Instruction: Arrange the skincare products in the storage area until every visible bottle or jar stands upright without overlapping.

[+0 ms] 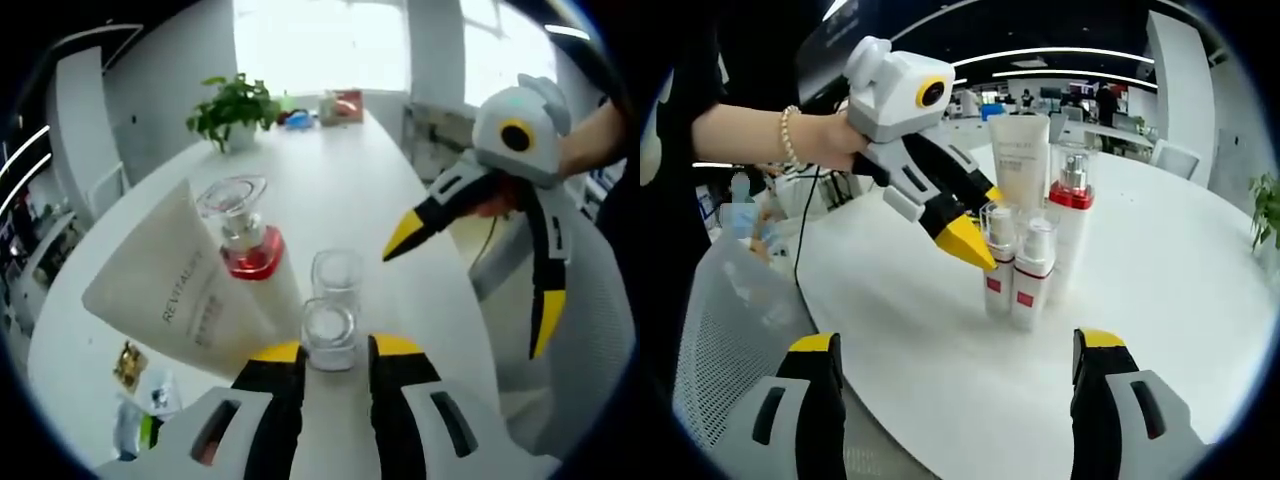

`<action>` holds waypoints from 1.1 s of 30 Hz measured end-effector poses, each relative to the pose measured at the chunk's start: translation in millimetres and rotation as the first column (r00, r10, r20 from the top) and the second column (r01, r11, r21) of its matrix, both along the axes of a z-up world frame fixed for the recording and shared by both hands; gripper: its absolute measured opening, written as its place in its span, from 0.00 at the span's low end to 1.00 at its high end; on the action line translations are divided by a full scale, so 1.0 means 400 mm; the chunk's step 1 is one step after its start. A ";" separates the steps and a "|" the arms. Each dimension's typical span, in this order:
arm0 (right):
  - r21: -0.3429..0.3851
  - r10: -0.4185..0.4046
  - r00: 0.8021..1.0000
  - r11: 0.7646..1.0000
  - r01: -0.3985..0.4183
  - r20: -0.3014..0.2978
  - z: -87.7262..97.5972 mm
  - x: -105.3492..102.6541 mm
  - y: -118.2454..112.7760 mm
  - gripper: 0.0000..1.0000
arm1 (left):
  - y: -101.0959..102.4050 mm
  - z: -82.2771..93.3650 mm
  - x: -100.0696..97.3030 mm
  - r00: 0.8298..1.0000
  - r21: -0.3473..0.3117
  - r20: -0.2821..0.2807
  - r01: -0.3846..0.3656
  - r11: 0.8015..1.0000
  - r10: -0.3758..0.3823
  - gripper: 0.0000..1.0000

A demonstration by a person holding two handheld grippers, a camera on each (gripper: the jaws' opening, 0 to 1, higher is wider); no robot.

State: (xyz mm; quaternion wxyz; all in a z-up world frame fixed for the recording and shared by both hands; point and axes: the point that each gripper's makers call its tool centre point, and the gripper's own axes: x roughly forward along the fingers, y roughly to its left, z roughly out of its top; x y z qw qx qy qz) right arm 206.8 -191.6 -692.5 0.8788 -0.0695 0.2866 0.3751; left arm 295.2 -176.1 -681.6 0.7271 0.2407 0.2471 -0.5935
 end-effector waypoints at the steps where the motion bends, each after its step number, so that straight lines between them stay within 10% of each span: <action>1: -0.001 0.000 1.000 1.000 0.000 0.000 -0.002 0.000 0.000 0.95 | 0.000 0.000 0.000 1.000 0.001 0.001 0.000 1.000 0.000 0.28; 23: -0.023 0.021 1.000 1.000 -0.021 -0.011 -0.015 -0.007 0.004 0.95 | 0.090 0.002 -0.030 0.995 0.045 -0.021 -0.096 0.994 0.097 0.48; 33: -0.026 0.032 0.999 0.999 -0.032 -0.007 -0.016 -0.010 0.010 0.95 | 0.168 0.005 -0.053 0.963 0.034 -0.095 -0.252 0.967 0.254 0.50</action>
